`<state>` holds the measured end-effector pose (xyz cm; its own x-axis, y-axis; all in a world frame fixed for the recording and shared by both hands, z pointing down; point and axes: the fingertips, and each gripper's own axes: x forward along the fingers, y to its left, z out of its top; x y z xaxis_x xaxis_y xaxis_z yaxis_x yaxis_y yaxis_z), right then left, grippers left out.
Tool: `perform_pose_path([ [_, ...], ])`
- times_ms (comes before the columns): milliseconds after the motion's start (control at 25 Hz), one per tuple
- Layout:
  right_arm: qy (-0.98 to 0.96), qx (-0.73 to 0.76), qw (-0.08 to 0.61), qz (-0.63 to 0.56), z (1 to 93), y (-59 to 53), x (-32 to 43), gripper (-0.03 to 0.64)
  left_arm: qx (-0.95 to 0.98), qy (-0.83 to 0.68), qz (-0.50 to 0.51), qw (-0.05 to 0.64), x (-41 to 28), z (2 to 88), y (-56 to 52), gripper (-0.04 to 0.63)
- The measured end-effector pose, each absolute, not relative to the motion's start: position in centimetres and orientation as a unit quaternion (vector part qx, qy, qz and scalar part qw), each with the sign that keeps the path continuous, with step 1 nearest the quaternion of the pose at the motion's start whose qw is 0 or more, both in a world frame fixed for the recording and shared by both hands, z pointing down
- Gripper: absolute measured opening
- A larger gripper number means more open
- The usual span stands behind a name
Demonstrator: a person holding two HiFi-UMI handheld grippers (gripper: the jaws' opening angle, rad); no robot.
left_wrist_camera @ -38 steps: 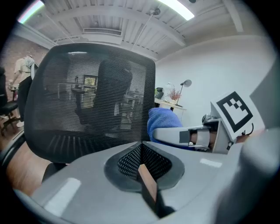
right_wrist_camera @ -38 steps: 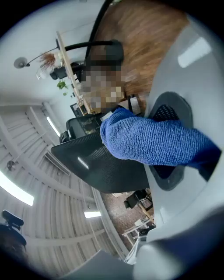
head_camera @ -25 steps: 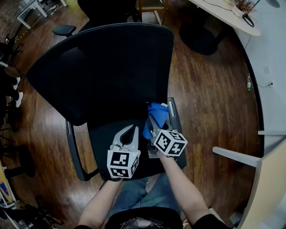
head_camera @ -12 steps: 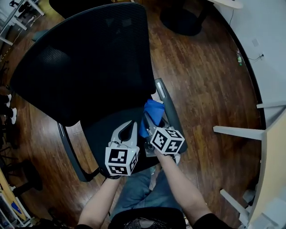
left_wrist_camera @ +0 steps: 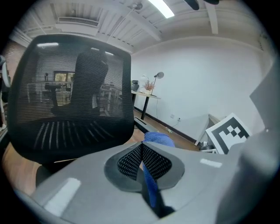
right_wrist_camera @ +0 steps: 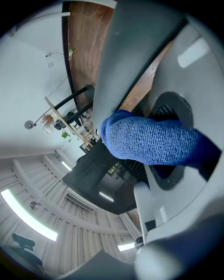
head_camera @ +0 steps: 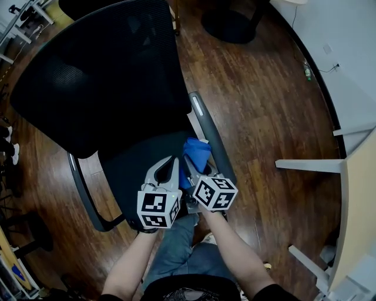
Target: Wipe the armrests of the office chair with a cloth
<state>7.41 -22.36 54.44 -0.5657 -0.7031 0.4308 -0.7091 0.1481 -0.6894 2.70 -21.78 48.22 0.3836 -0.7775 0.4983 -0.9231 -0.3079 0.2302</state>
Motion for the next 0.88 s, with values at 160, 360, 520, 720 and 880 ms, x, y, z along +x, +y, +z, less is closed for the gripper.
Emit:
perform_pose_path([
  [160, -0.76, 0.464, 0.0, 0.455, 54.6, -19.9, 8.5, 0.137, 0.79, -0.54, 0.148, 0.248, 3.4, 48.6, -19.0, 0.005],
  [360, -0.763, 0.466, -0.001, 0.449, 55.2, -16.7, 10.0, 0.137, 0.789, -0.538, 0.152, 0.254, 4.8, 49.9, -14.9, 0.005],
  [520, -0.766, 0.464, 0.001, 0.444, 55.7, -14.2, 10.9, 0.137, 0.788, -0.538, 0.154, 0.255, 5.6, 50.6, -12.1, 0.005],
  [720, -0.768, 0.461, -0.002, 0.444, 56.4, -11.2, 12.1, 0.137, 0.786, -0.54, 0.159, 0.254, 6.4, 51.3, -9.0, 0.005],
  [880, -0.766, 0.462, -0.008, 0.446, 57.8, -9.8, 13.3, 0.137, 0.787, -0.541, 0.161, 0.25, 7.3, 52.0, -7.2, 0.005],
])
